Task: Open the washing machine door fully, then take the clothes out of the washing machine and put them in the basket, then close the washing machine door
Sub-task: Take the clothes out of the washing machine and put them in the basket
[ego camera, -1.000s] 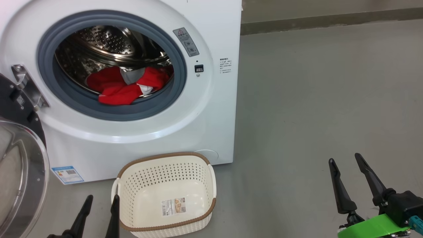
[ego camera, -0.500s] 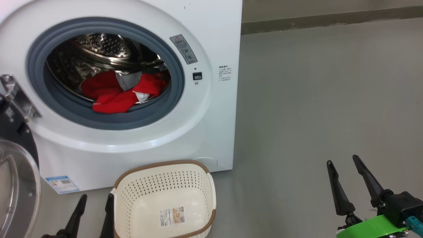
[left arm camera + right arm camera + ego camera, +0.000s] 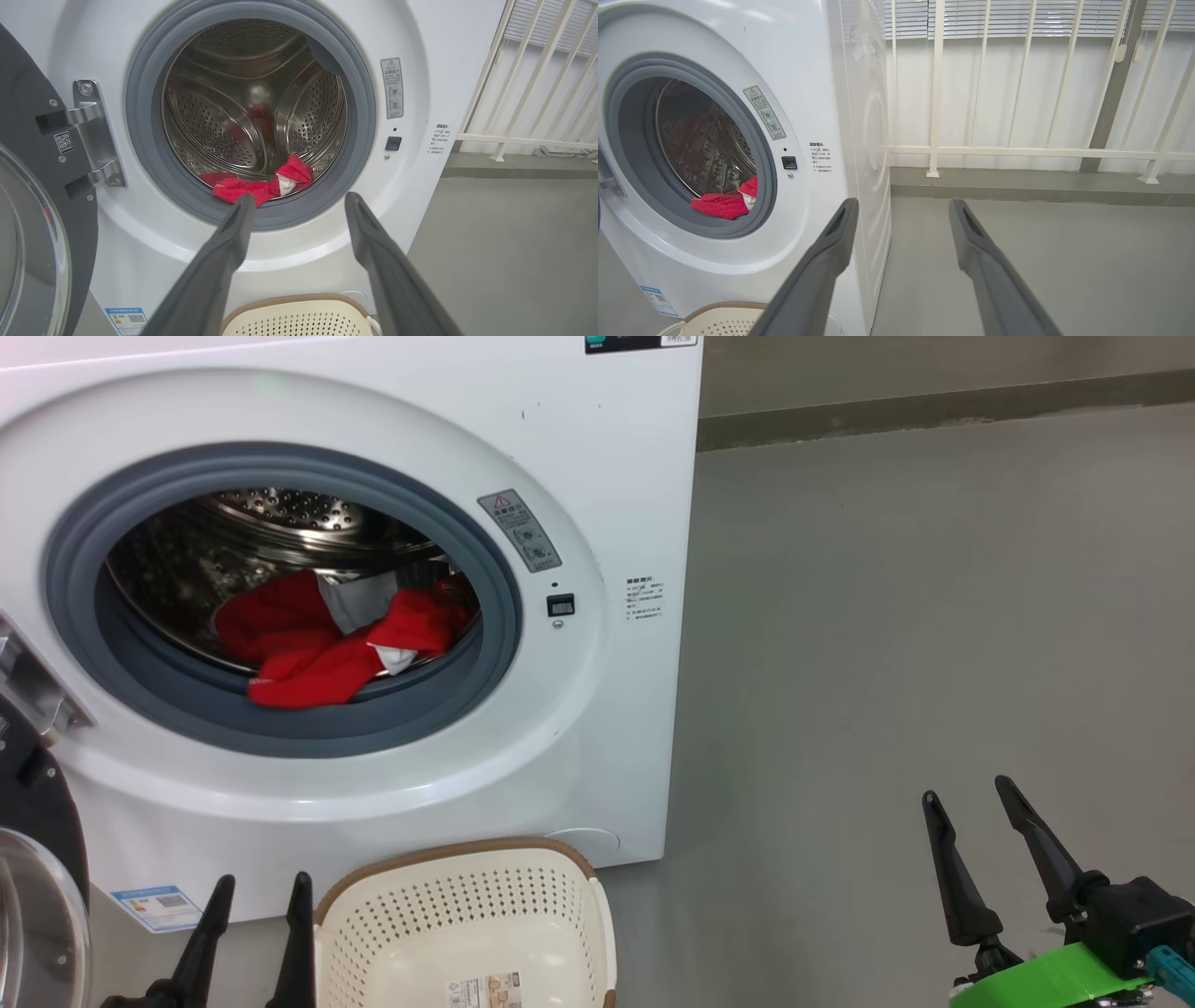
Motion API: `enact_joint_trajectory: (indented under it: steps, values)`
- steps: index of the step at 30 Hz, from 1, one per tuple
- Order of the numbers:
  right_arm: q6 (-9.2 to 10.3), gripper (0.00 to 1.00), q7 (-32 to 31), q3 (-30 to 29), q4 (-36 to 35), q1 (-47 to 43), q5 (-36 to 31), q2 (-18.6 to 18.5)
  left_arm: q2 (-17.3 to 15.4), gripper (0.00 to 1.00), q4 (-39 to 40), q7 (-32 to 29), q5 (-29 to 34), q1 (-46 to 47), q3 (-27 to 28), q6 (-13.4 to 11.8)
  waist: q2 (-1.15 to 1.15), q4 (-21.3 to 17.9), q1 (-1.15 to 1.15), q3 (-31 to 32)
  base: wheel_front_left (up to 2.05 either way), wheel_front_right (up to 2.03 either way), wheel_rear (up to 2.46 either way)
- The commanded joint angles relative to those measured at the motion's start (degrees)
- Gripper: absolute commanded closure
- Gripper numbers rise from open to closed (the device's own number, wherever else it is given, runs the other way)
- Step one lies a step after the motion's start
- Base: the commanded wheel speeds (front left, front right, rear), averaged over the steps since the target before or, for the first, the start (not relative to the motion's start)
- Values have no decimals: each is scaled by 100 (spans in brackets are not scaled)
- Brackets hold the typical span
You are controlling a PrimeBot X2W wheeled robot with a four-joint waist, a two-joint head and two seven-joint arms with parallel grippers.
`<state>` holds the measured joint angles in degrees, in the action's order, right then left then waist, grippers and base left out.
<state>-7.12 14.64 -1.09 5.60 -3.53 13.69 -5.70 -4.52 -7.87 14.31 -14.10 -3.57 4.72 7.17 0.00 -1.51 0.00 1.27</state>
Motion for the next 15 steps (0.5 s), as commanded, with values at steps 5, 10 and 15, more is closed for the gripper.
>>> enact_joint_trajectory:
  steps: [5, 10, 15]
  values:
    - [-36, 0, 36, 150, -130, 190, 25, -103, 7, 0, 266, 69, 29, 206, 200, 11, 0, -12, 0, 43, 0, 0, 0]
    - [-36, 0, 36, 204, -144, 185, 23, -97, 35, 0, 295, 69, 54, 162, 234, 13, 0, -42, 0, 69, 0, 0, 0]
    - [-36, 0, 36, 216, -154, 165, 18, -99, 50, 0, 365, 69, 118, 158, 243, 16, 0, -17, 0, 85, 0, 0, 0]
